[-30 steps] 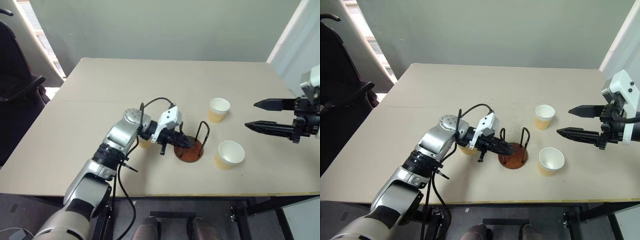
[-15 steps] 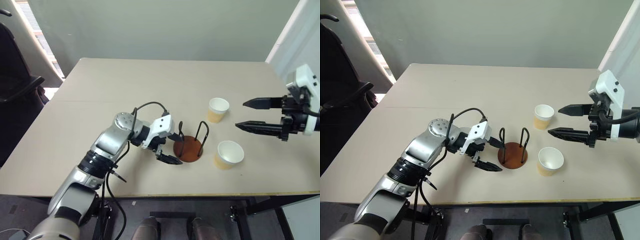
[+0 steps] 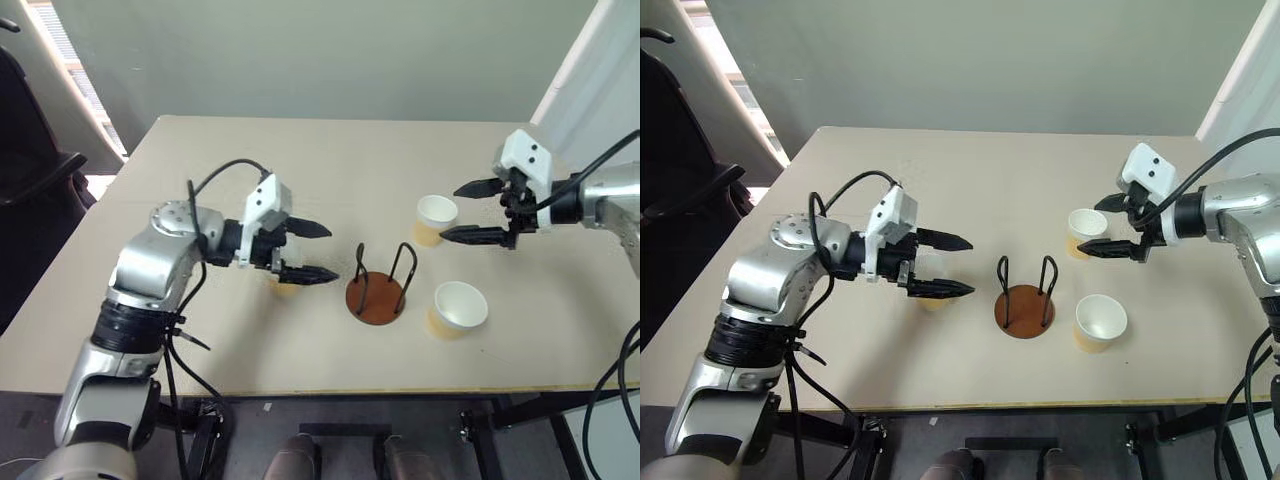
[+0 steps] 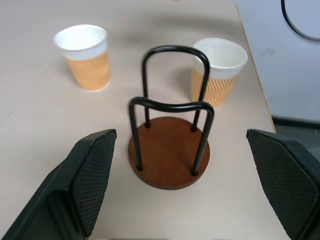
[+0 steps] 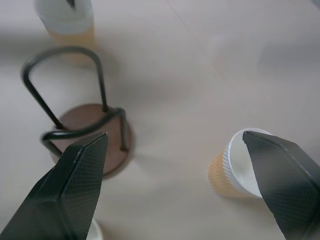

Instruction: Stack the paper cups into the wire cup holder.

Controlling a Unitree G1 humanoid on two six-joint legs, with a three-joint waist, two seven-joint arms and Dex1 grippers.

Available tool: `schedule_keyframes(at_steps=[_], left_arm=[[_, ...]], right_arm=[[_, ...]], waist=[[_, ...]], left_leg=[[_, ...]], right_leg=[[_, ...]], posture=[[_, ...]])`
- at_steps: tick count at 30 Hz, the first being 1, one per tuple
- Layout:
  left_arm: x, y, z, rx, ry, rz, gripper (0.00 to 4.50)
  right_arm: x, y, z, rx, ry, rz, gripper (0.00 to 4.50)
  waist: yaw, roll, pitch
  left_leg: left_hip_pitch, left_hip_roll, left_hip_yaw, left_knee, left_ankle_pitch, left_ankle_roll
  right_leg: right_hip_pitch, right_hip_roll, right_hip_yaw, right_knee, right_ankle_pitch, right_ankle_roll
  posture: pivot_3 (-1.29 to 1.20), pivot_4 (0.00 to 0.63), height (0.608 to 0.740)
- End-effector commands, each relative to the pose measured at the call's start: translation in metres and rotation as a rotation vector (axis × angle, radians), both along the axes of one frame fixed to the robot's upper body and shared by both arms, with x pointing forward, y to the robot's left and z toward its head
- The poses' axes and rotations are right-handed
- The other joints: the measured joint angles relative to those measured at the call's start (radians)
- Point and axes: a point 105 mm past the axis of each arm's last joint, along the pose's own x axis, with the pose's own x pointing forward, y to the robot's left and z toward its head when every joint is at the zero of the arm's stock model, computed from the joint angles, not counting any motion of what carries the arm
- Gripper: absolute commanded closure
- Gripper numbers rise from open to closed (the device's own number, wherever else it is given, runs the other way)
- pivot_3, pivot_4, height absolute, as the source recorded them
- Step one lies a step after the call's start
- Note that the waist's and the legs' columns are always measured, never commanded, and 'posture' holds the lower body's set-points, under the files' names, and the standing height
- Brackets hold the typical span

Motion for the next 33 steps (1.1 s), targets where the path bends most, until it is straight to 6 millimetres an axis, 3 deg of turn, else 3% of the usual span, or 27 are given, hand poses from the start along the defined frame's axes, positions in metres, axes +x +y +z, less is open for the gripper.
schedule_keyframes(at_steps=[1,7,19,23,27,33], left_arm=[[-0.003,0.019,0.032,-0.055,-0.057,0.041,0.00],[0.000,0.031,0.033,-0.008,-0.089,0.085,0.00],[-0.003,0.025,0.030,-0.012,-0.090,0.082,0.00],[-0.005,0.021,0.029,-0.018,-0.087,0.072,0.00],[-0.005,0.020,0.028,-0.016,-0.088,0.070,0.00],[-0.009,0.022,0.026,0.007,-0.091,0.040,0.00]], right_arm=[[0.019,-0.008,-0.006,-0.134,-0.043,-0.006,0.03],[0.042,-0.009,-0.017,-0.237,-0.037,0.006,0.03],[0.067,-0.001,-0.043,-0.377,-0.002,0.039,0.03],[0.072,-0.001,-0.050,-0.412,-0.004,0.033,0.89],[0.073,0.003,-0.050,-0.409,-0.004,0.043,2.26],[0.058,0.013,-0.029,-0.307,0.013,0.134,4.41]], waist=[[-0.007,0.000,0.000],[-0.008,0.001,0.000],[-0.010,0.001,0.000],[-0.010,0.001,0.000],[-0.010,0.001,0.000],[-0.010,0.001,0.000]], left_leg=[[0.000,0.000,0.000,0.000,0.000,0.000],[-0.001,0.000,0.000,-0.002,0.000,0.000],[-0.001,0.000,-0.001,-0.009,0.004,-0.007],[-0.001,0.000,-0.001,-0.016,0.007,-0.012],[-0.001,0.001,-0.001,-0.018,0.007,-0.013],[-0.001,0.001,-0.001,-0.018,0.008,-0.014]], right_leg=[[0.000,0.000,0.000,0.000,0.000,0.000],[-0.002,0.000,0.000,0.000,0.000,-0.002],[-0.006,0.000,0.000,0.000,0.000,-0.005],[-0.008,-0.001,0.000,0.000,0.000,-0.008],[-0.009,0.000,-0.002,0.001,-0.001,-0.010],[-0.009,0.000,-0.002,0.000,-0.001,-0.010]], posture=[[0.00,0.150,0.740],[0.00,0.150,0.740],[0.00,0.150,0.740],[0.00,0.150,0.740],[0.00,0.150,0.740],[0.00,0.150,0.740]])
